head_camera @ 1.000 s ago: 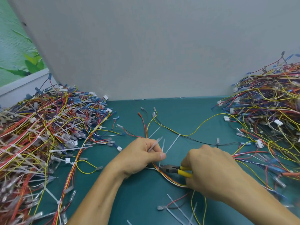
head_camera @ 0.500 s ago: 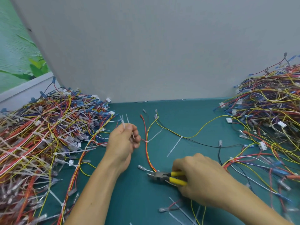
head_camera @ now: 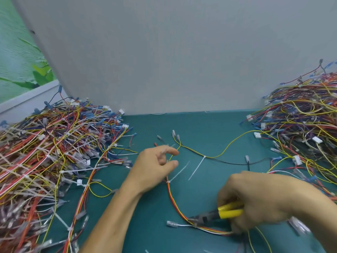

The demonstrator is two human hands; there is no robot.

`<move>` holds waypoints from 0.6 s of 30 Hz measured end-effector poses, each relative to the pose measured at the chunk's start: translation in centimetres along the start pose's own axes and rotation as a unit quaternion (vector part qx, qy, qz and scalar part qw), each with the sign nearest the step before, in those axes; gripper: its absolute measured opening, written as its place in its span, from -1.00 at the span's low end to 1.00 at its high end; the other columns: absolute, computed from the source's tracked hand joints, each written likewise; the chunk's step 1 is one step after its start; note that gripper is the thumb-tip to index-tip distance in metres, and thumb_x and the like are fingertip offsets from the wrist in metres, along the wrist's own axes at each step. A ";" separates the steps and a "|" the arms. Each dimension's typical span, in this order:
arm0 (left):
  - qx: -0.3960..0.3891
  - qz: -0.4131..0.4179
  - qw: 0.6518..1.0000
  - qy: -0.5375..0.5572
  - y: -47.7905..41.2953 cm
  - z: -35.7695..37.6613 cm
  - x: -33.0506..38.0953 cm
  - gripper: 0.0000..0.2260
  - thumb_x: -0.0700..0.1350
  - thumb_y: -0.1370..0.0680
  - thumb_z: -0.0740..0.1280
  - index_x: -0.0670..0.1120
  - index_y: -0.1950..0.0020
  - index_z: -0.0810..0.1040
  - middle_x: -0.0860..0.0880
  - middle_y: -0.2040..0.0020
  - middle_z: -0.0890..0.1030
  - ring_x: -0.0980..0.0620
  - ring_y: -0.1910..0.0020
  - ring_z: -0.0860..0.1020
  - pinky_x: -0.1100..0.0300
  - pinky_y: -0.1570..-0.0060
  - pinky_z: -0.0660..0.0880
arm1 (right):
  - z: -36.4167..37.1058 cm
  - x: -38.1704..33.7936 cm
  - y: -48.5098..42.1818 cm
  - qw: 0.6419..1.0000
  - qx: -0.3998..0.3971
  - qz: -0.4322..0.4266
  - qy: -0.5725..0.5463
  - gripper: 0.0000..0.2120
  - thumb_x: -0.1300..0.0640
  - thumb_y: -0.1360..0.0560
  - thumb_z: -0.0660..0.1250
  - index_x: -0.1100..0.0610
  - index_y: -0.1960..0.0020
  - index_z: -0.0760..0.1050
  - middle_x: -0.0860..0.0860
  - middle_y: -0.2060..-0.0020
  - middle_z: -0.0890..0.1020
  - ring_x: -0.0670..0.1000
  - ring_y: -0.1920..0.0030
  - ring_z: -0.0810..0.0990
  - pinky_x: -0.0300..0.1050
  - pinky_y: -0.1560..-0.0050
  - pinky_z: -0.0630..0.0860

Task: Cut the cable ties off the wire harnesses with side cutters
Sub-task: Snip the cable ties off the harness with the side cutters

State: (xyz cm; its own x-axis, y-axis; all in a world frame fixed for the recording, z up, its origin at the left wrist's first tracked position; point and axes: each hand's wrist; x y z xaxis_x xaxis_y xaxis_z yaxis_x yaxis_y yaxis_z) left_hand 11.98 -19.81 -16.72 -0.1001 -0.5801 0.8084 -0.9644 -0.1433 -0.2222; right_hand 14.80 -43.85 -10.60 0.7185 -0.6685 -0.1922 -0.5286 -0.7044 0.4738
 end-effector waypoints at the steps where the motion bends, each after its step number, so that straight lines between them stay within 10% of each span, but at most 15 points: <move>1: -0.029 -0.002 0.999 -0.024 0.1 0.1 -0.1 -0.83 -0.14 -0.43 0.43 0.06 0.02 0.63 0.10 0.53 0.19 0.13 0.48 0.19 0.32 0.31 0.26 | 0.0 0.1 0.0 1.000 0.011 0.003 -0.007 -0.69 -0.22 -0.28 0.41 -0.18 0.02 0.49 -0.13 0.23 0.58 -0.23 0.29 0.45 -0.07 0.14 0.52; 7: -0.127 -0.015 0.985 -0.118 0.0 0.3 -0.3 -0.90 -0.14 -0.48 0.41 0.06 0.08 0.66 -0.02 0.28 0.63 0.07 0.31 0.48 0.19 0.13 0.47 | 0.2 -0.1 -0.4 0.992 0.102 0.058 -0.045 -0.71 -0.23 -0.31 0.36 -0.08 0.09 0.50 -0.06 0.25 0.57 -0.06 0.18 0.55 -0.01 0.11 0.57; 18: -0.090 -0.096 0.984 0.122 -0.2 0.8 -1.0 -0.82 -0.22 -0.53 0.38 -0.13 0.27 0.49 0.09 0.51 0.37 0.14 0.53 0.31 0.37 0.46 0.33 | 2.7 -2.7 -3.0 0.962 0.229 0.141 -0.051 -0.68 -0.17 -0.40 0.29 -0.02 -0.05 0.53 0.00 0.14 0.54 0.14 0.10 0.53 -0.12 0.24 0.38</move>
State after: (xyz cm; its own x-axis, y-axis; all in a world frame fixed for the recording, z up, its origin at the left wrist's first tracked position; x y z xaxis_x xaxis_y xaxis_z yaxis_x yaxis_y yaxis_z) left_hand 12.50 -19.86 -17.87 0.0529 -0.3432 0.9378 -0.9968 -0.0741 0.0291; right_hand 13.22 -40.61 -13.80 0.4820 -0.8517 -0.2055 -0.8563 -0.5076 0.0951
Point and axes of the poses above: each hand's wrist, its own y-axis away from the middle knuckle, its own z-axis out of the palm, x = y × z
